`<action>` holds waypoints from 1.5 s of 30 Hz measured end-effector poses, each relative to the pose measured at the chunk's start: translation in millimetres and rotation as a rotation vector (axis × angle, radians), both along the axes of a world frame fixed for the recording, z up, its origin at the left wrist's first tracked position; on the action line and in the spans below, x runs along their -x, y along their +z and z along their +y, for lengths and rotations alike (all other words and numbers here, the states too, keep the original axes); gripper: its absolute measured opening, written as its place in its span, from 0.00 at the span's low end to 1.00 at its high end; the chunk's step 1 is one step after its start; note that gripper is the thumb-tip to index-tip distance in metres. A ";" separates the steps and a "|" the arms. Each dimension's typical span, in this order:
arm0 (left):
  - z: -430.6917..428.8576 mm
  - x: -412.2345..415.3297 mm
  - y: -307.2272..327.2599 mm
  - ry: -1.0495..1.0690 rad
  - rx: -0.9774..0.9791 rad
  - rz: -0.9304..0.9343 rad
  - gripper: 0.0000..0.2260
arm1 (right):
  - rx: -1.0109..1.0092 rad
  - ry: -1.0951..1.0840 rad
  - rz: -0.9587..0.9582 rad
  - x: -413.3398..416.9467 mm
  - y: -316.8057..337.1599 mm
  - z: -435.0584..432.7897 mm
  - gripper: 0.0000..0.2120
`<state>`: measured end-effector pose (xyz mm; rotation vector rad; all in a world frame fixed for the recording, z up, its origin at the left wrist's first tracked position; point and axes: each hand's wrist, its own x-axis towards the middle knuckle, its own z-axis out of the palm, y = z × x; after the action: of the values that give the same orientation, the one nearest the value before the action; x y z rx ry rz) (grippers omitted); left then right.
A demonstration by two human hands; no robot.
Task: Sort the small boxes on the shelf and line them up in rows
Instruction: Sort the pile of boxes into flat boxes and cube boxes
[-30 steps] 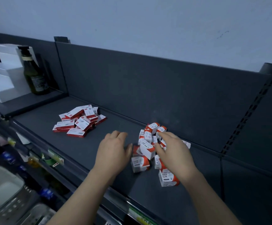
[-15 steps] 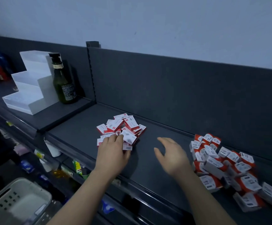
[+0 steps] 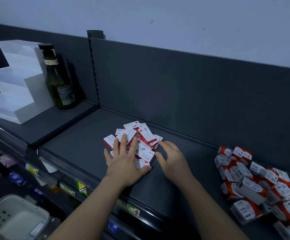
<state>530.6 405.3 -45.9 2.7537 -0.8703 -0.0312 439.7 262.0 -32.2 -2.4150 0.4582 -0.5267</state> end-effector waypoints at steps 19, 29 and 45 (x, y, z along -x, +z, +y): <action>-10.9 -72.6 -16.2 -0.075 -0.071 -0.054 0.50 | -0.196 -0.004 -0.020 -91.3 -13.7 -40.8 0.17; 2.3 -108.0 -11.9 -0.248 -0.057 -0.033 0.47 | -0.335 -0.175 0.017 -108.3 1.4 -33.4 0.12; -12.9 -98.8 -7.2 -0.490 0.128 -0.234 0.30 | -0.423 -0.426 -0.016 -26.2 -19.6 -22.3 0.12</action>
<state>629.4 392.4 -53.1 2.3929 -1.5313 0.2516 465.9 239.6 -51.7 -1.9098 0.9825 -0.5602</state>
